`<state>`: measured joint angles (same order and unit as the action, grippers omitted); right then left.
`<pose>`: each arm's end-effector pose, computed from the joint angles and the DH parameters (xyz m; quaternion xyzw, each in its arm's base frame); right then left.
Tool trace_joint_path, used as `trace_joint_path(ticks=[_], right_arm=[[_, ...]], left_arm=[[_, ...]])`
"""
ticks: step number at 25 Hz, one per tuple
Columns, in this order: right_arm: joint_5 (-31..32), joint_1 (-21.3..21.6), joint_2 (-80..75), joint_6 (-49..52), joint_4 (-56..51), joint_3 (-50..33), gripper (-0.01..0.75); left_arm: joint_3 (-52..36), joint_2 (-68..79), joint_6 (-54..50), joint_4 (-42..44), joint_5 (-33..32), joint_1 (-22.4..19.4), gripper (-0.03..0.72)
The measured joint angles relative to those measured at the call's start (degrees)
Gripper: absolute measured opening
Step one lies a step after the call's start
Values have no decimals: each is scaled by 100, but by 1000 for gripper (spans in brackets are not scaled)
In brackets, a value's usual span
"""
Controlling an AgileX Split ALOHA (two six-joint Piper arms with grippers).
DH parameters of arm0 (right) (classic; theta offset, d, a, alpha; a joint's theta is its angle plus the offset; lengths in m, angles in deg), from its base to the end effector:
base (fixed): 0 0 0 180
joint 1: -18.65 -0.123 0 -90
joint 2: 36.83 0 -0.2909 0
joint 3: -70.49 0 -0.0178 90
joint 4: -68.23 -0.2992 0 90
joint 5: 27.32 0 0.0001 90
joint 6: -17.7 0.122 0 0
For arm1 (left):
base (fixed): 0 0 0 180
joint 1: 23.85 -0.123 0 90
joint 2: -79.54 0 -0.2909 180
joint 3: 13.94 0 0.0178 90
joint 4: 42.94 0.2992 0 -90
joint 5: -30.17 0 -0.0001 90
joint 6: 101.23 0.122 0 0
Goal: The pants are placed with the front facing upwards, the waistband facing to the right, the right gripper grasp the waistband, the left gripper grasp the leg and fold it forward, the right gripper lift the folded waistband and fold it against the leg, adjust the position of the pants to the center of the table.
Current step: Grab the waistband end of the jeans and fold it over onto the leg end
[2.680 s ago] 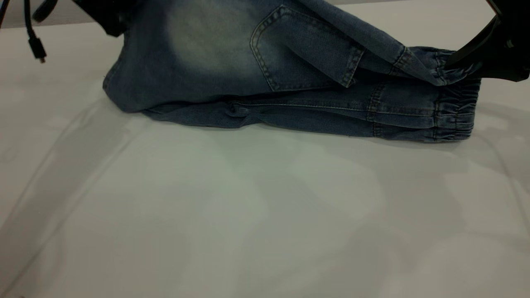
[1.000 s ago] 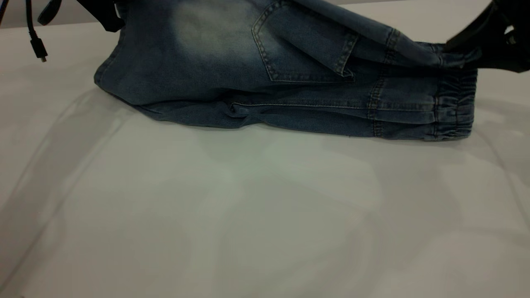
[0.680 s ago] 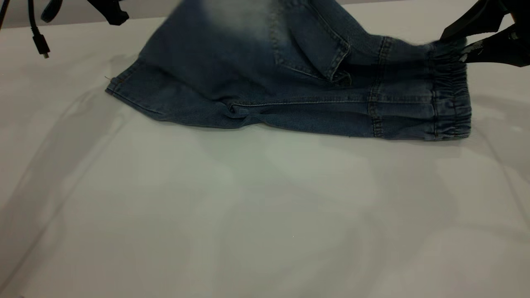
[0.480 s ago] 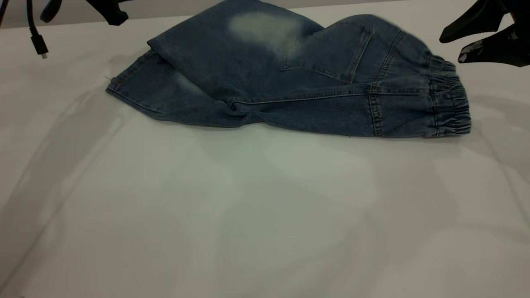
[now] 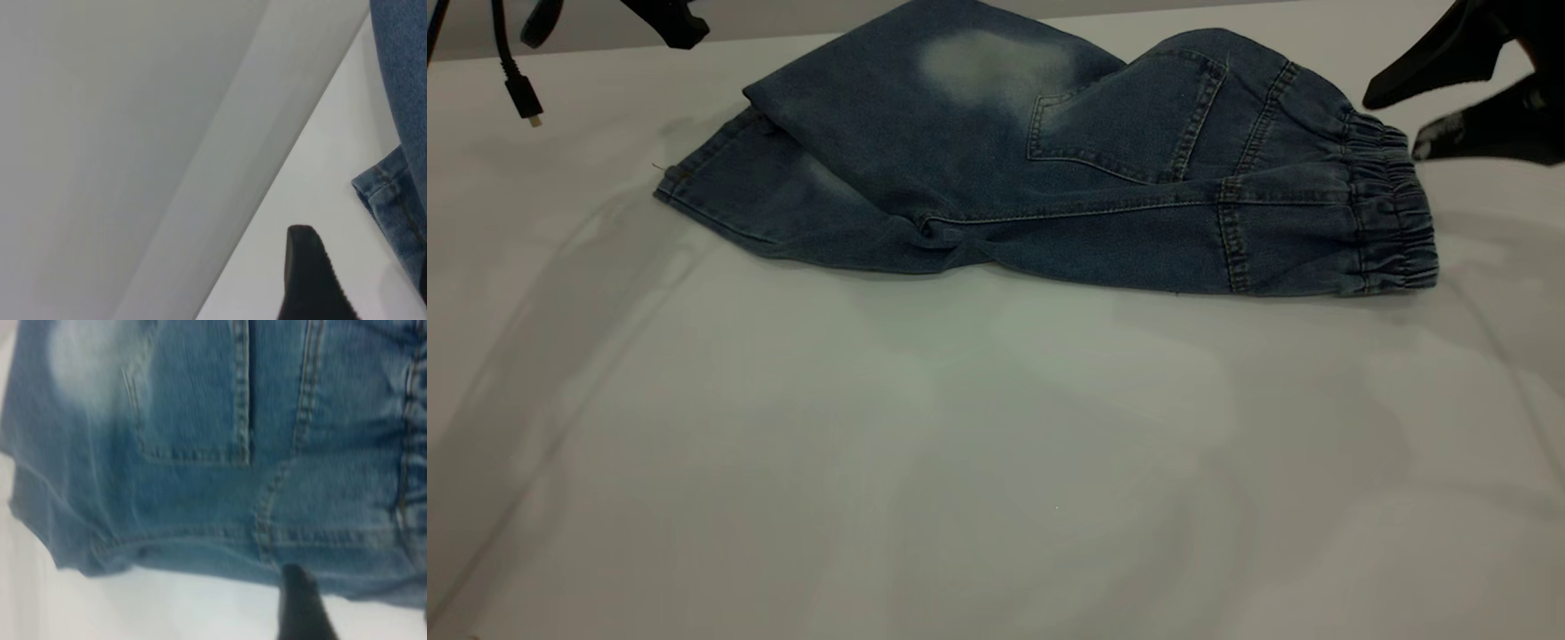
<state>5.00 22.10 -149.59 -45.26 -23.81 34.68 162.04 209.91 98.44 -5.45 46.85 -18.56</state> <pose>0.3428 0.0447 0.0585 0.1859 0.9061 0.3209 0.2036 0.5134 -0.0689 0.0861 0.4790 0.7241 0.1409 0.4759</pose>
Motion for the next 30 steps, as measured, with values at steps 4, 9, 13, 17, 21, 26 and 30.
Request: trace_joint_path(ticks=[4, 9, 13, 17, 21, 26, 30], right_arm=[[22, 0, -4, 0, 148, 0, 442], [152, 0, -195, 384, 279, 0, 498], [369, 0, -580, 832, 273, 0, 503], [749, 0, -960, 1159, 273, 0, 503], [700, 6, -1092, 1344, 248, 0, 503], [391, 22, -1100, 1509, 172, 0, 503], [212, 117, -1100, 1757, 172, 0, 503]], left_arm=[[0, 0, -172, 0, -68, 12, 360], [0, 0, -270, 5, -302, 177, 361], [0, 0, -336, 5, -332, 371, 361], [0, 0, -429, 5, -303, 507, 361], [0, 0, -452, 5, -315, 568, 361], [-5, 0, -538, 5, -297, 628, 361], [-5, 0, -538, 5, -297, 628, 361]])
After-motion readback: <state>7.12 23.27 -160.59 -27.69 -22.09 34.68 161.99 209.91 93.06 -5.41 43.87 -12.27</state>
